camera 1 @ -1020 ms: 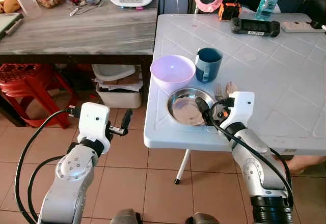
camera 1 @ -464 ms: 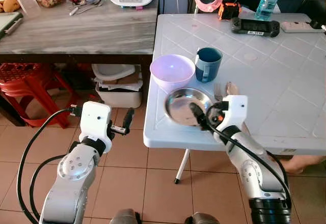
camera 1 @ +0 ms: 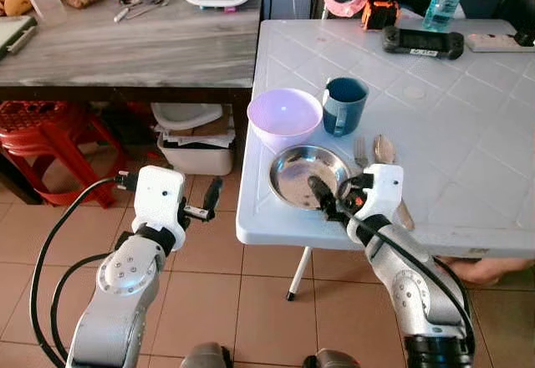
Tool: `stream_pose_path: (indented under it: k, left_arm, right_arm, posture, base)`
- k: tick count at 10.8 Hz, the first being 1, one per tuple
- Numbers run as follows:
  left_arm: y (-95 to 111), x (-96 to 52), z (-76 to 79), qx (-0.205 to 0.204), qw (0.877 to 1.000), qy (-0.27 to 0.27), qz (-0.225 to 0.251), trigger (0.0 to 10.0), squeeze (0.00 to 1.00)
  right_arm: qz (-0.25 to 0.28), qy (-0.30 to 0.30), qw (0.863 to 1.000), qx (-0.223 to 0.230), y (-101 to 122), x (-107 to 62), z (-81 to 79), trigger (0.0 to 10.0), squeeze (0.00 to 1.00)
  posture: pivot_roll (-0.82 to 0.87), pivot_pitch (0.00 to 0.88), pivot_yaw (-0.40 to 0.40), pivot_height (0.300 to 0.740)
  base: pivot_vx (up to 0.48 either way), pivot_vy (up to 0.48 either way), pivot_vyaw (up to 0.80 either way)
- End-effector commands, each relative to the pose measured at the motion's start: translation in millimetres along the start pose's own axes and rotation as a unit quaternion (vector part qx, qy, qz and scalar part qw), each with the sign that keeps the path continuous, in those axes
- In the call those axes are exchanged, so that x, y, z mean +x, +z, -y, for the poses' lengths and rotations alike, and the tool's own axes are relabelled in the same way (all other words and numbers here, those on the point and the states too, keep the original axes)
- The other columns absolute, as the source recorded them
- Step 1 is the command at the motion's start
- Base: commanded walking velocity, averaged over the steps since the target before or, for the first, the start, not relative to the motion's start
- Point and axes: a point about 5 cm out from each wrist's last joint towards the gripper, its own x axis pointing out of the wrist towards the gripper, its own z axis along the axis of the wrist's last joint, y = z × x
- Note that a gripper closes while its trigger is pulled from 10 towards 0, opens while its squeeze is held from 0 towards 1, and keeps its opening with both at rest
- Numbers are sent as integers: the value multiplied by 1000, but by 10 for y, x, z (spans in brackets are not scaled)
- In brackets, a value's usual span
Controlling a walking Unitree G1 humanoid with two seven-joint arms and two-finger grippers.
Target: Setting the table
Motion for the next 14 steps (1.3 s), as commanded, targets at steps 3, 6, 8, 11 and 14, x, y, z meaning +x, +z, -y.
stream_pose_path:
  k: [3,6,8,11,14]
  left_arm:
    - [27,18,14,4,1000,-3,6,10000,0]
    - [30,25,16,4,1000,-2,7,10000,0]
    - [32,35,15,3,1000,-2,7,10000,0]
    - [34,44,18,2,1000,-4,8,10000,0]
    - [35,44,19,2,1000,-3,9,10000,0]
  right_arm:
    - [-18,-17,999,27,-26,-5,33,0,0]
    - [-60,-38,997,36,-116,-1,98,0,0]
    - [-97,-54,993,43,-211,-12,130,0,0]
    - [-120,-56,990,57,-258,-25,144,0,0]
    - [-135,-67,986,75,-299,-33,165,0,0]
  posture:
    - [48,48,50,740]
    - [48,46,48,740]
    - [45,43,51,740]
    - [43,41,49,740]
    - [42,40,51,740]
  base:
    - [0,0,0]
    - [0,0,0]
    - [0,0,0]
    - [0,0,0]
    - [0,0,0]
